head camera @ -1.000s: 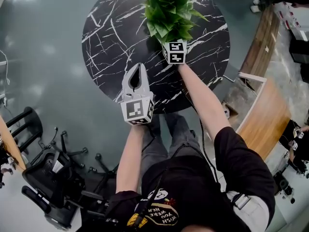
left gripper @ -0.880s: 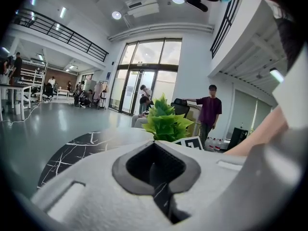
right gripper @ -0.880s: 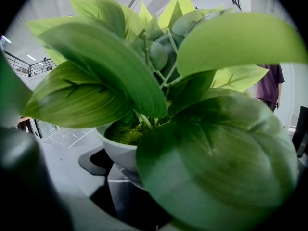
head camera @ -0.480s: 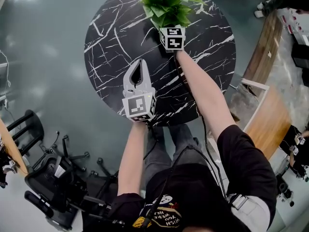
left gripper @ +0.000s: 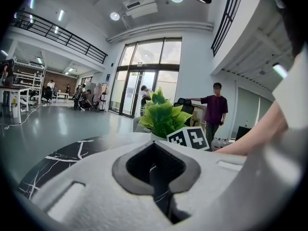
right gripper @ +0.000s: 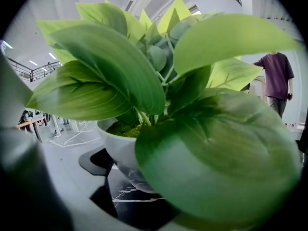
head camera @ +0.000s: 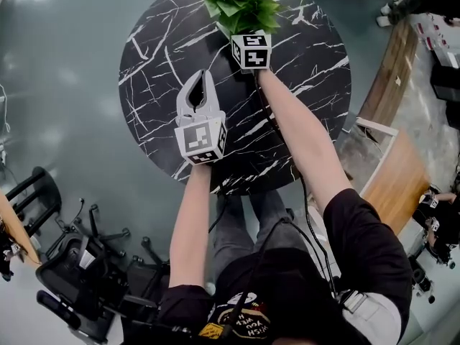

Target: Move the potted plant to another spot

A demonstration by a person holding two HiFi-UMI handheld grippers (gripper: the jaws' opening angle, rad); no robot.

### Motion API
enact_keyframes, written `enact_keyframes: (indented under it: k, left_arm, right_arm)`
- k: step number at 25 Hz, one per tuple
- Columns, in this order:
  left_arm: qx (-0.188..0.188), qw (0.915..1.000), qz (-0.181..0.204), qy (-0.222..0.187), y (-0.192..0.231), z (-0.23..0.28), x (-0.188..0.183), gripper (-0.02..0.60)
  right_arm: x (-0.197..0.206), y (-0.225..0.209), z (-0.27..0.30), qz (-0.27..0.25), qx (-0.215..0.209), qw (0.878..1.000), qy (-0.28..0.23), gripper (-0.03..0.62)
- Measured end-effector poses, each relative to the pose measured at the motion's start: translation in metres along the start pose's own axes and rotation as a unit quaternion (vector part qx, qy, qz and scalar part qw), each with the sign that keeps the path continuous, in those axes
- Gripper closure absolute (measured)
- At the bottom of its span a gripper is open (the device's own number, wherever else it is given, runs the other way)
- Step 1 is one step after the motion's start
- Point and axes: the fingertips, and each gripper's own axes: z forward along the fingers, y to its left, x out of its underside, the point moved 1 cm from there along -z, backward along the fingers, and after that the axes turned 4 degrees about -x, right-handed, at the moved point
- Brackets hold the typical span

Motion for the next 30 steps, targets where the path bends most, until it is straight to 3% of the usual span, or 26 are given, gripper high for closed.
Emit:
enact_keyframes:
  k: [12,17,20,21,24,25,26,30]
  left_arm:
    - [0.014,0.9998,-0.003,0.012,-0.009,-0.013,0.008,0.578]
    - [0.014,0.9998,-0.006,0.014,-0.009,-0.023,0.008,0.578]
    - [0.013,0.9998,-0.01,0.013,-0.011,-0.034,0.002,0.578]
    - [0.013,0.9998,-0.011,0.012,-0.013,-0.04,-0.001,0.578]
    - [0.018,0.9997,-0.014,0.008,-0.024,-0.06,-0.017,0.578]
    - [0.02,0.9997,-0.016,0.006,-0.029,-0.069,-0.024,0.578]
    - [0.023,0.9996,-0.017,0.004,-0.035,-0.079,-0.031,0.578]
    - [0.033,0.9991,-0.024,-0.006,-0.056,-0.118,-0.058,0.578]
  right_arm:
    - [0.019,0.018,-0.023,-0.012,-0.021,0.999,0.024,0.09]
    - [0.033,0.019,-0.055,-0.008,0.003,1.0,0.024,0.104]
    - [0.037,0.02,-0.097,0.003,0.02,1.0,0.006,0.2]
    - [0.034,0.022,-0.114,0.006,0.025,1.0,-0.004,0.262]
    - [0.01,0.032,-0.17,0.017,0.033,0.998,-0.04,0.526]
    - [0.0,0.037,-0.19,0.025,0.031,0.998,-0.05,0.565]
    - [-0.011,0.042,-0.209,0.035,0.026,0.997,-0.059,0.591]
    - [-0.056,0.068,-0.275,0.036,-0.004,0.996,-0.083,0.591]
